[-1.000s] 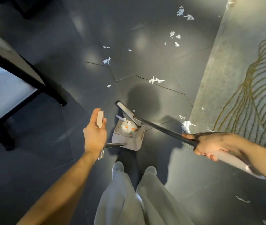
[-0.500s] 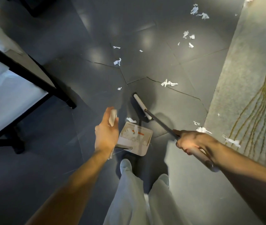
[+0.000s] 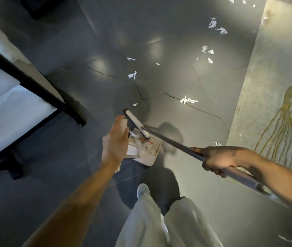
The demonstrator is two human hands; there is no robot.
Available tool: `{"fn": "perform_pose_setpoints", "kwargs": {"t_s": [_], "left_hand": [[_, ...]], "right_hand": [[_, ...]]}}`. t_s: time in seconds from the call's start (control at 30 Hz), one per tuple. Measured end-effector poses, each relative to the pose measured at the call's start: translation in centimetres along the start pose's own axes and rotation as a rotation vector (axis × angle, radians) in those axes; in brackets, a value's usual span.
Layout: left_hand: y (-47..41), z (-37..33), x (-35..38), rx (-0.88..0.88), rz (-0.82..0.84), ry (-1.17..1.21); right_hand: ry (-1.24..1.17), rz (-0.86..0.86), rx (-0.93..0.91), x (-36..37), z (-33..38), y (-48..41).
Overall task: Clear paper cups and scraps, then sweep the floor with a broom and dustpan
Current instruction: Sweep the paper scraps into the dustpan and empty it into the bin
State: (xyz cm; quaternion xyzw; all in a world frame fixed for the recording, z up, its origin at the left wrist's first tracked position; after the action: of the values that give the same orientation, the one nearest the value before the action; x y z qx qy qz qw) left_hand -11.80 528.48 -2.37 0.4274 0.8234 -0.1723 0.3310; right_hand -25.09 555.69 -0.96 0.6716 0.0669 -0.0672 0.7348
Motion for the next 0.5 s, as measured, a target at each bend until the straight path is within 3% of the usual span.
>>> {"fn": "perform_pose_setpoints", "kwargs": {"t_s": [0.17,0.5], "left_hand": [[-3.5,1.6,-2.9,-0.094,-0.031,0.037],[-15.6,4.1,-3.6,-0.229,-0.157,0.079]], "right_hand": [[-0.121,-0.075,-0.012,-4.7,5.4,-1.5],[0.001,-0.190,-0.091,-14.9,17.5,-9.5]]}}
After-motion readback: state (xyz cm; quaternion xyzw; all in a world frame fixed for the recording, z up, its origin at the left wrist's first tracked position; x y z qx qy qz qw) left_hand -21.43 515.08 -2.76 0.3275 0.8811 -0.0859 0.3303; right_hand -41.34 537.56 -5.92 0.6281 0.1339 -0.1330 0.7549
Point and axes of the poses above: each hand's wrist, its own y-axis away from the middle knuckle, its own x-axis out of the palm, z = x × y, the point moved 3 cm from there along -y, towards the middle knuckle, and after that the axes turned 11 degrees about x, right-handed, at the moved point
